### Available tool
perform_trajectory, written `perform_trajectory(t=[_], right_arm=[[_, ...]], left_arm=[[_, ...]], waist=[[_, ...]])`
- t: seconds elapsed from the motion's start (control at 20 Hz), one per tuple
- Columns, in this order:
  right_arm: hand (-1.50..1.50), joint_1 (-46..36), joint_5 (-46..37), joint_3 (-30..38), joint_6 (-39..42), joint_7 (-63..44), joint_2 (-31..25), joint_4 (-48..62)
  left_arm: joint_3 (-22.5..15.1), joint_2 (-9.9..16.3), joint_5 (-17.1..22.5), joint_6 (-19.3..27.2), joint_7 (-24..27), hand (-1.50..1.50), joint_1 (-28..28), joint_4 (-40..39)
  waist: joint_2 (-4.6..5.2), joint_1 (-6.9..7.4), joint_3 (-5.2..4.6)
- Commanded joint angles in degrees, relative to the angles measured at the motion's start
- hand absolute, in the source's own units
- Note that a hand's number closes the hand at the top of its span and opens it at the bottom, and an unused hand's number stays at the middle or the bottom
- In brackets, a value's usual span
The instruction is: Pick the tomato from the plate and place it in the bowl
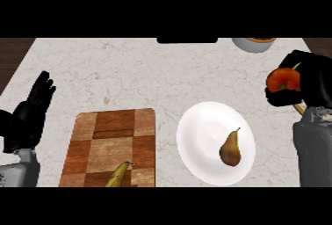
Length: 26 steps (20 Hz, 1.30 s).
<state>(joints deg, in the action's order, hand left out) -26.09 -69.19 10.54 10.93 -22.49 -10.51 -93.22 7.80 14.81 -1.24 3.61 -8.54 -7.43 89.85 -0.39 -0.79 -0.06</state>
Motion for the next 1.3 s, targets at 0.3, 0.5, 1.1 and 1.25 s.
perform_trajectory(t=[0.3,0.5,1.1,1.25], right_arm=[[1.5,-3.85,9.47,12.6,3.21,-1.12,-8.75,-2.18],[1.5,-1.71,15.31,16.48,-1.07,4.97,-9.75,3.32],[1.5,-8.24,20.09,24.45,-17.48,29.06,-22.81,44.81],[1.5,-16.01,18.43,23.83,-21.54,30.96,-25.73,57.36]], left_arm=[[1.19,0.17,0.37,-2.11,2.1,0.0,1.49,0.24],[0.14,-0.53,-1.34,-0.85,0.42,0.0,-1.96,-0.74],[-0.24,-2.14,-1.81,-0.62,0.93,0.0,-1.06,-0.49],[-0.96,-2.65,-1.53,-0.65,-1.42,0.0,-4.34,-0.68]], waist=[[0.39,0.96,0.06],[0.44,0.76,0.08],[0.72,1.66,0.13],[0.94,2.3,0.16]])
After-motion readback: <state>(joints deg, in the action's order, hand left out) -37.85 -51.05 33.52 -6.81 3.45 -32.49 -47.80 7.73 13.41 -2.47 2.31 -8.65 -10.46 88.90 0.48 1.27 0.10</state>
